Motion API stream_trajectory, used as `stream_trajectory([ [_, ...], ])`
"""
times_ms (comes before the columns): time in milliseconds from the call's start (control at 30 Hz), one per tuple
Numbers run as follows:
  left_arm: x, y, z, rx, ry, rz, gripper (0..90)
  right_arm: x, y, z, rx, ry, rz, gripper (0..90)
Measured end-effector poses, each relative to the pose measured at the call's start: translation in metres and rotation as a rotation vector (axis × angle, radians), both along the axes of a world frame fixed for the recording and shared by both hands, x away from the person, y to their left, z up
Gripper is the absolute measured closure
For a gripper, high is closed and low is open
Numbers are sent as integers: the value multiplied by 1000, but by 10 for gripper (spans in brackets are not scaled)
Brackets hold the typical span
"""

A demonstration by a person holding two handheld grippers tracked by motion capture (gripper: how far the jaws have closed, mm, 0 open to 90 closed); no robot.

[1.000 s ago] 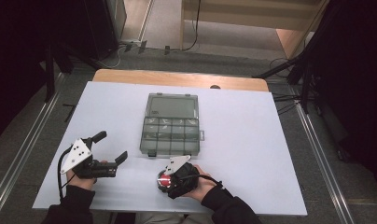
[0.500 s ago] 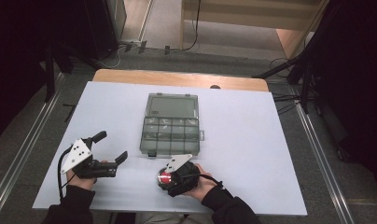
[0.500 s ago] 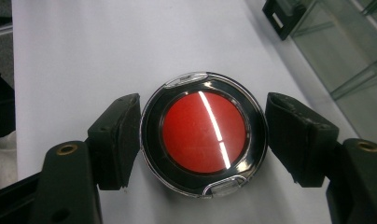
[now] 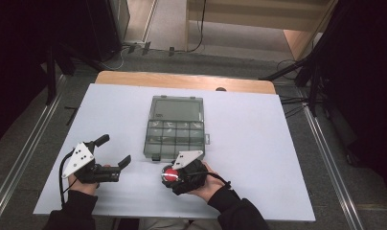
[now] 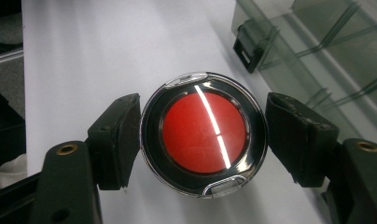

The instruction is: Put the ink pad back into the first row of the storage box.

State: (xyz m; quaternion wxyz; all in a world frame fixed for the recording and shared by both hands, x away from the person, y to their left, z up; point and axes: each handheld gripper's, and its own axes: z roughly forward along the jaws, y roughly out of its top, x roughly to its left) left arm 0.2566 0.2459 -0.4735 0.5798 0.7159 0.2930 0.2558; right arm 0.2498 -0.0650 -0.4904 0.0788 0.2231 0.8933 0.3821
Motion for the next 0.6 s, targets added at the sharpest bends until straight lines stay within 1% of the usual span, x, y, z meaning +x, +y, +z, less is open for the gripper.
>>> stream_trajectory([
  [67,0,0,0,-1,-1,1,0,2,0,1,9,0,-9,308],
  [267,0,0,0,0,0,0,0,7,3,6,16,-19,-21,308],
  [600,0,0,0,0,2,-1,0,21,3,20,30,-37,-55,308],
])
